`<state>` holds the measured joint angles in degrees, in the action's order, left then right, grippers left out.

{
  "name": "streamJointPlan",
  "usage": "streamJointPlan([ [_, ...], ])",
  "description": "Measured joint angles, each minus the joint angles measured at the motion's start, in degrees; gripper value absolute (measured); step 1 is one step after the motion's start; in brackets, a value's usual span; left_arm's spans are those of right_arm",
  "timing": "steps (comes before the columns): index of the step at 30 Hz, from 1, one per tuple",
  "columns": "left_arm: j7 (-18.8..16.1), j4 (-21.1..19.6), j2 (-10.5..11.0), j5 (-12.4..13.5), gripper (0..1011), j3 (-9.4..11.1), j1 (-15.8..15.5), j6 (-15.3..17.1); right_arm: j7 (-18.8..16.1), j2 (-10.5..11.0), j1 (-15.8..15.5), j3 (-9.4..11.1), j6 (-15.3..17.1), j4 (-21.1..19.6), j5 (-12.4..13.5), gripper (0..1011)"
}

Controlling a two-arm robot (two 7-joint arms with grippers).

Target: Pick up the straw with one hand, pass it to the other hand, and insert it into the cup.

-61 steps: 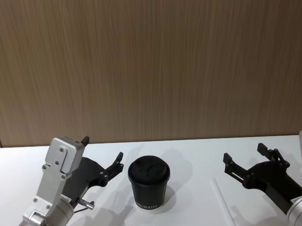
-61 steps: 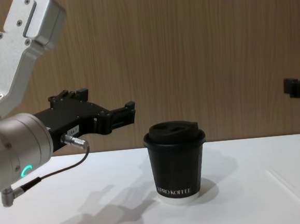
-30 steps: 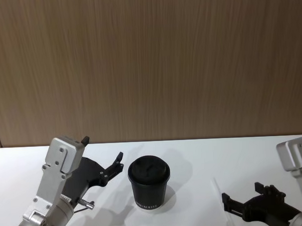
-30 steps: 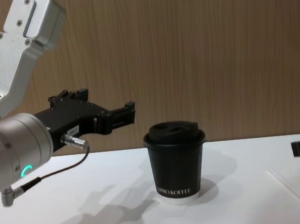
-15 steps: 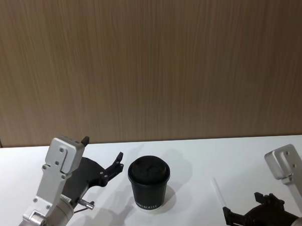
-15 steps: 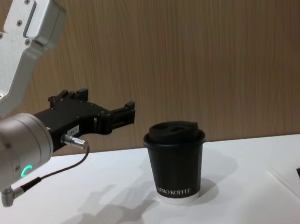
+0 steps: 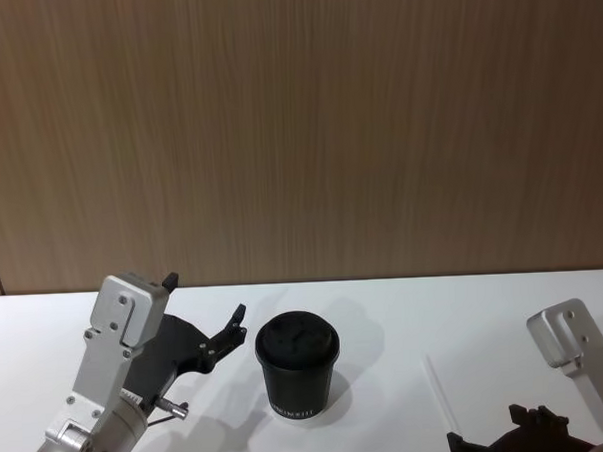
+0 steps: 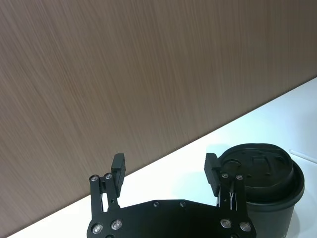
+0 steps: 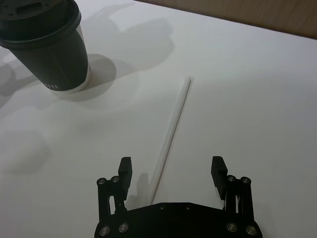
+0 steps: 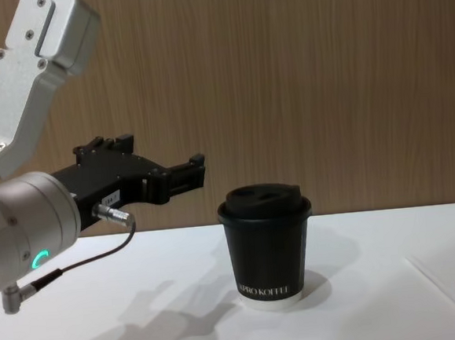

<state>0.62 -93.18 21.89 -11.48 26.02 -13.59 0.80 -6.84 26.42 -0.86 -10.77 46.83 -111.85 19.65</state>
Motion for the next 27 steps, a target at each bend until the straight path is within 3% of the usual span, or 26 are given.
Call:
streamJointPlan([
  [12, 0.0, 0.0, 0.0, 0.0, 1003, 0.0, 0.0, 0.0, -0.2, -1.8, 0.0, 1.2, 3.4, 0.7, 1.3, 1001],
  [27, 0.0, 0.0, 0.0, 0.0, 1003, 0.0, 0.0, 0.0, -0.1, -2.5, -0.2, 1.0, 4.4, 1.2, 0.6, 1001],
])
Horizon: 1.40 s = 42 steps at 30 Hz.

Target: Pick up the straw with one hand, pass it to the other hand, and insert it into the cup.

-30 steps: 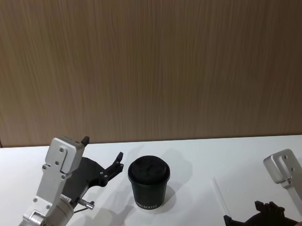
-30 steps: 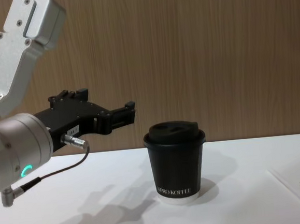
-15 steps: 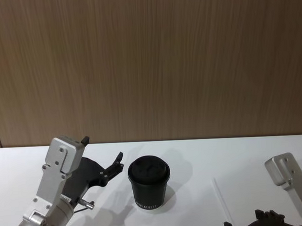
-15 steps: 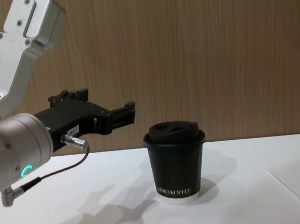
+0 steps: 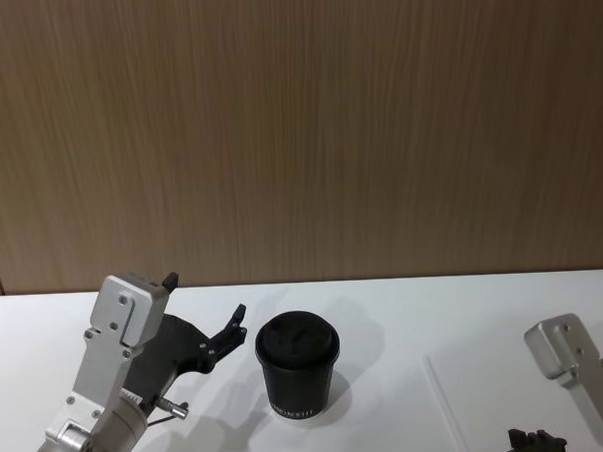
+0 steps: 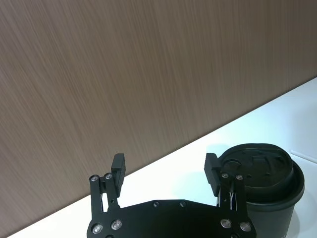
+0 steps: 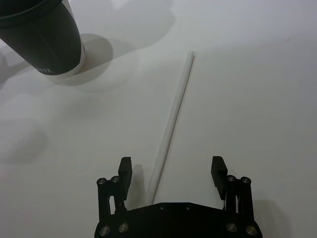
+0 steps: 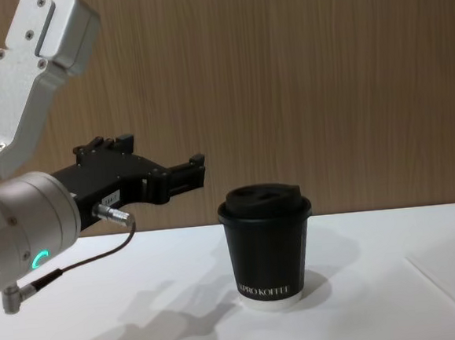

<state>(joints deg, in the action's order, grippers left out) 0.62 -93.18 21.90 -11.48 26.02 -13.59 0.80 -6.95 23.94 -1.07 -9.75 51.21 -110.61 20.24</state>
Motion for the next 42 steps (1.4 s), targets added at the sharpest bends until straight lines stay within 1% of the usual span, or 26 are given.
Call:
streamJointPlan([
  [6, 0.0, 0.0, 0.0, 0.0, 1003, 0.0, 0.0, 0.0, 0.0, 0.2, -0.1, -0.6, -0.3, 0.2, -0.9, 1001],
  [17, 0.0, 0.0, 0.0, 0.0, 1004, 0.0, 0.0, 0.0, 0.0, 0.9, -0.3, -1.8, -1.8, 0.6, -2.8, 1001],
  [18, 0.0, 0.0, 0.0, 0.0, 1003, 0.0, 0.0, 0.0, 0.0, 0.9, -0.3, -1.9, -1.9, 0.6, -2.9, 965],
  [19, 0.0, 0.0, 0.0, 0.0, 1003, 0.0, 0.0, 0.0, 0.0, 0.9, -0.3, -1.9, -2.1, 0.7, -3.1, 965],
  [20, 0.0, 0.0, 0.0, 0.0, 1002, 0.0, 0.0, 0.0, 0.0, 0.9, -0.3, -2.0, -2.1, 0.7, -3.1, 915],
  [23, 0.0, 0.0, 0.0, 0.0, 1003, 0.0, 0.0, 0.0, -0.1, 0.9, -0.4, -2.1, -2.3, 0.7, -3.4, 885],
  [24, 0.0, 0.0, 0.0, 0.0, 1003, 0.0, 0.0, 0.0, -0.1, 0.9, -0.4, -2.1, -2.3, 0.7, -3.4, 820],
  [25, 0.0, 0.0, 0.0, 0.0, 1003, 0.0, 0.0, 0.0, -0.1, 0.9, -0.5, -2.1, -2.3, 0.7, -3.5, 820],
  [27, 0.0, 0.0, 0.0, 0.0, 1003, 0.0, 0.0, 0.0, -0.4, 0.9, -0.5, -2.2, -2.3, 0.7, -3.7, 748],
  [28, 0.0, 0.0, 0.0, 0.0, 1003, 0.0, 0.0, 0.0, -0.4, 0.9, -0.5, -2.2, -2.3, 0.7, -3.7, 738],
  [29, 0.0, 0.0, 0.0, 0.0, 1003, 0.0, 0.0, 0.0, -0.4, 0.9, -0.6, -2.2, -2.4, 0.8, -3.8, 675],
  [35, 0.0, 0.0, 0.0, 0.0, 1003, 0.0, 0.0, 0.0, -0.7, 1.0, -0.7, -2.3, -2.3, 0.7, -4.0, 606],
  [38, 0.0, 0.0, 0.0, 0.0, 1003, 0.0, 0.0, 0.0, -0.9, 1.1, -0.8, -2.3, -2.2, 0.7, -4.1, 603],
  [42, 0.0, 0.0, 0.0, 0.0, 1003, 0.0, 0.0, 0.0, -1.1, 1.1, -0.9, -2.2, -1.9, 0.7, -4.3, 574],
])
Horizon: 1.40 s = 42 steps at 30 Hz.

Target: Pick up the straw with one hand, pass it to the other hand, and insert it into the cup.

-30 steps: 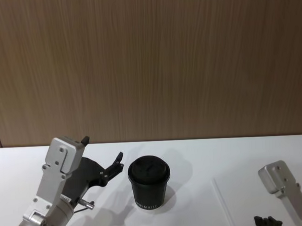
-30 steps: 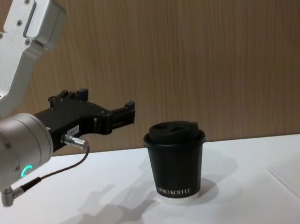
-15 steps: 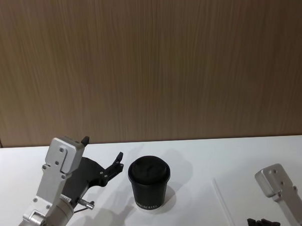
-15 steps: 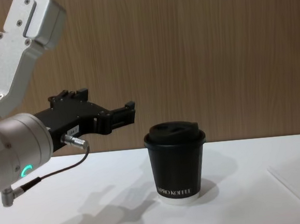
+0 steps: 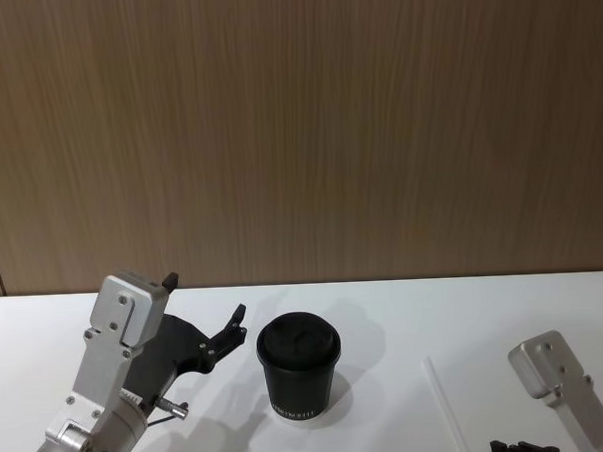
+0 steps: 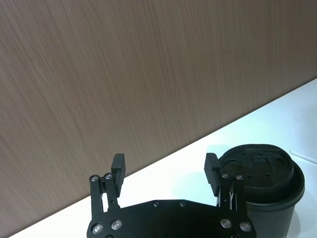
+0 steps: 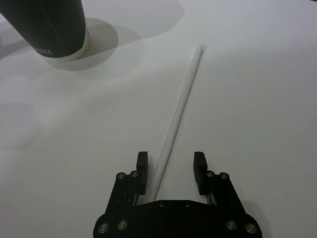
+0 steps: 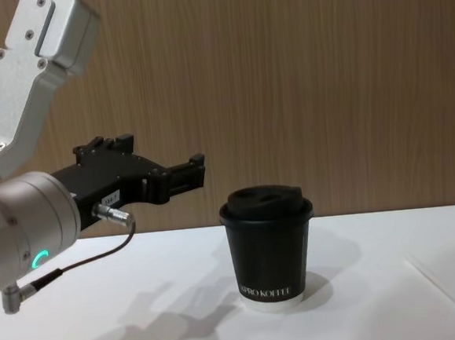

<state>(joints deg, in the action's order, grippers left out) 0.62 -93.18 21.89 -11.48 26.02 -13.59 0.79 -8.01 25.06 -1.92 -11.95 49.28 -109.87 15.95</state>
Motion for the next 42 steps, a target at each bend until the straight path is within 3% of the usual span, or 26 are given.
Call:
streamJointPlan([
  [23, 0.0, 0.0, 0.0, 0.0, 1003, 0.0, 0.0, 0.0, -0.8, -0.8, -0.1, 1.3, 0.9, -0.2, -0.4, 417],
  [24, 0.0, 0.0, 0.0, 0.0, 1003, 0.0, 0.0, 0.0, -0.8, -0.9, -0.1, 1.5, 1.1, -0.2, -0.4, 367],
  [27, 0.0, 0.0, 0.0, 0.0, 1003, 0.0, 0.0, 0.0, -0.9, -1.0, -0.1, 1.5, 1.2, -0.2, -0.4, 363],
  [33, 0.0, 0.0, 0.0, 0.0, 1003, 0.0, 0.0, 0.0, -1.2, -1.3, -0.1, 1.8, 1.8, -0.3, -0.4, 222],
  [36, 0.0, 0.0, 0.0, 0.0, 1003, 0.0, 0.0, 0.0, -1.3, -1.5, -0.2, 1.9, 2.1, -0.3, -0.3, 92],
  [42, 0.0, 0.0, 0.0, 0.0, 1003, 0.0, 0.0, 0.0, -1.6, -1.8, -0.4, 2.1, 2.4, -0.3, -0.3, 24],
])
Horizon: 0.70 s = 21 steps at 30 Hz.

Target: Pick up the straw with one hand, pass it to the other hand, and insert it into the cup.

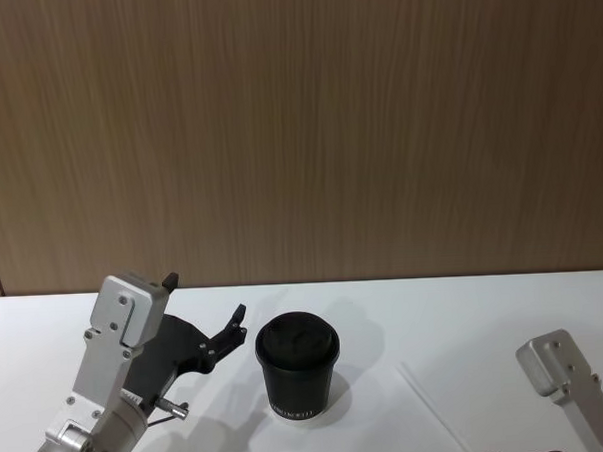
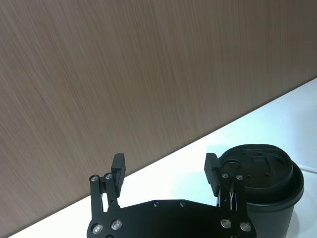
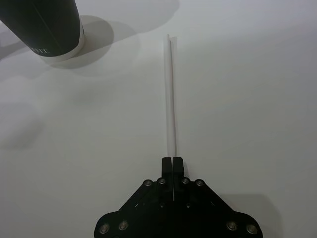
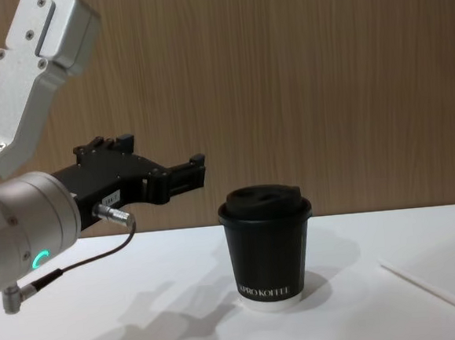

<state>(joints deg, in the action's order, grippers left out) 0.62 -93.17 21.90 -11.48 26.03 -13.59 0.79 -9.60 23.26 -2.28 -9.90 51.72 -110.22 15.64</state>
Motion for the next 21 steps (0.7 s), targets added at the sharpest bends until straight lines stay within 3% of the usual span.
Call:
streamJointPlan([
  [13, 0.0, 0.0, 0.0, 0.0, 1003, 0.0, 0.0, 0.0, 0.0, -1.3, -0.4, 1.0, -0.3, 0.0, -0.1, 4],
  [21, 0.0, 0.0, 0.0, 0.0, 1003, 0.0, 0.0, 0.0, 1.5, -3.4, -0.2, 3.2, -3.0, 0.0, -0.2, 4],
])
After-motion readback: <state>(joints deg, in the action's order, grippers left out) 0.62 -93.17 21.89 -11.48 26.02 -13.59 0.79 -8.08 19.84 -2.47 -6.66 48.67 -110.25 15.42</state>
